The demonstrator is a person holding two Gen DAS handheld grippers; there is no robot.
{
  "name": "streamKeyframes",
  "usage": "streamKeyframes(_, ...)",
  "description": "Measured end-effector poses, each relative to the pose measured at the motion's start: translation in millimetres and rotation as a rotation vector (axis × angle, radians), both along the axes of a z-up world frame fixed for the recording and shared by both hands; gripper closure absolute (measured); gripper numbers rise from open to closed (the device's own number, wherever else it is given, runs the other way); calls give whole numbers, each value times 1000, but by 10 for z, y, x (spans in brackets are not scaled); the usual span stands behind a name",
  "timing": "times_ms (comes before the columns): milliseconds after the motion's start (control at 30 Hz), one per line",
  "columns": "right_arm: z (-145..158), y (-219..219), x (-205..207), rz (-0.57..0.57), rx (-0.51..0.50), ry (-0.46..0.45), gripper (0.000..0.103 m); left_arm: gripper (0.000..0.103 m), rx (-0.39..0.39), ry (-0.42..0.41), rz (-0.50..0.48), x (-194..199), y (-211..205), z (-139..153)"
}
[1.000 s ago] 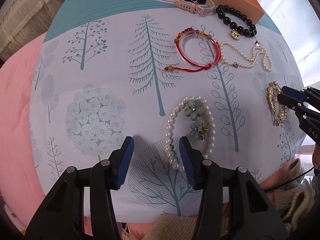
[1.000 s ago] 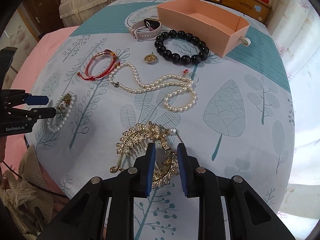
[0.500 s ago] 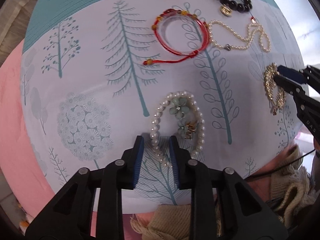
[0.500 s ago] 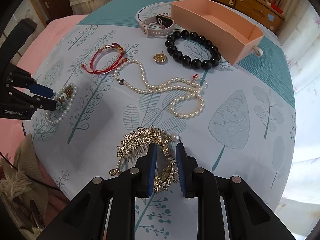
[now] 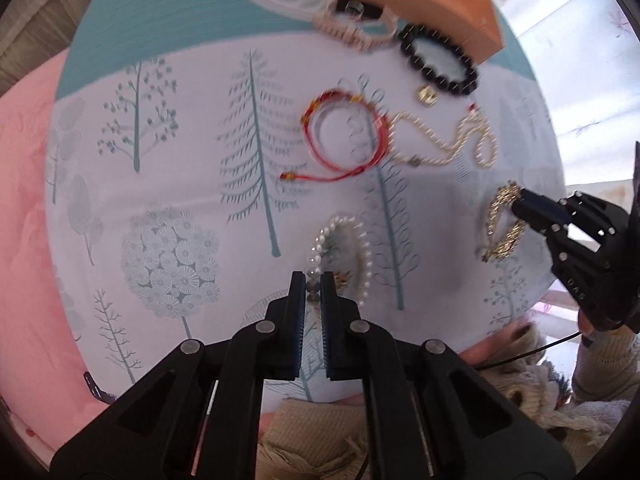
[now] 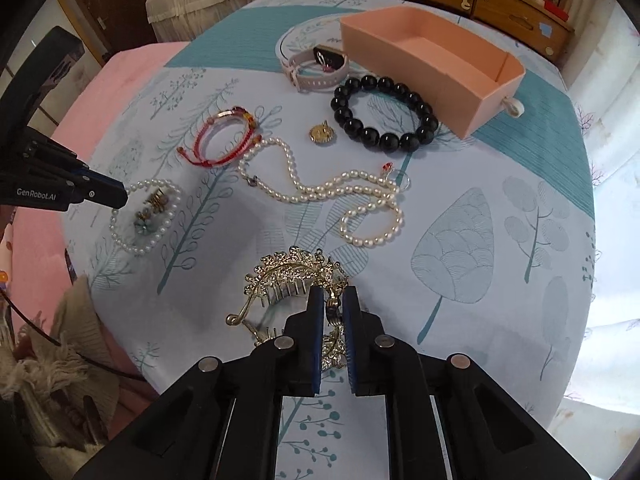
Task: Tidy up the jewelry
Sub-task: 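Carry both items into the pink box and open both tools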
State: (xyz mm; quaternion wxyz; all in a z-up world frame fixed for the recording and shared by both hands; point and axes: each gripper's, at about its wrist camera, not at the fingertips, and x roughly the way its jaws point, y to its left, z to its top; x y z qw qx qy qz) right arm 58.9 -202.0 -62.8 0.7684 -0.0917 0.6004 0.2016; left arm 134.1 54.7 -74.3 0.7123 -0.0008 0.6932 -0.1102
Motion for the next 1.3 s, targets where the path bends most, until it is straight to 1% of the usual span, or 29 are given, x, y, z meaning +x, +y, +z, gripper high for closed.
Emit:
streamKeyframes(167,307,4,5,-24,49,-40,94,98,-44,-104,-41,-2,-196,581)
streamKeyframes(267,508,2,68,-47,72,-76,94,98,-67,-169,-69,20,-329,947)
streamKeyframes(300,569,-4,104,-57,73,-89,94,98,-71,-187,-76,56,-387,1024)
streamKeyframes(433,786,-98,392,-134,73,-142,94,98,-75,-289,-90,350,-614,1324)
streamKeyframes(467,827,-130,489,-157,75,-151,94,98,-72,-321,-84,471,-649,1415)
streamKeyframes(533,899,-212,733,-202,83,-168,94,98,-82,-353,-58,751,-732,1524)
streamKeyframes(600,940,-298,991,-250,102,-172,94,98,-86,-367,-31,991,-790,1535)
streamKeyframes(667,955,-388,1270,-305,114,-174,94,98,-110,-384,-14,1269,-867,1505)
streamKeyframes(733,915,-475,1563,-366,130,-159,94,98,-130,-417,0,1514,-971,1465)
streamKeyframes(833,786,-574,1938,-440,160,-131,94,98,-120,-442,4,1809,-1122,1333)
streamKeyframes(900,650,-624,2157,-479,161,-107,94,98,-109,-430,12,1976,-1186,1202)
streamKeyframes(1000,438,-668,2417,-517,152,-79,94,98,-61,-400,15,2175,-1282,893)
streamKeyframes(1067,318,-700,2516,-540,136,-72,94,98,-20,-381,0,2268,-1341,707)
streamKeyframes(1133,234,-732,2614,-563,126,-75,94,98,4,-363,4,2328,-1350,559)
streamKeyframes(1200,153,-764,2677,-582,135,-78,94,98,10,-348,14,2358,-1316,445)
streamKeyframes(1300,44,-806,2773,-590,163,-47,94,98,23,-331,16,2407,-1288,335)
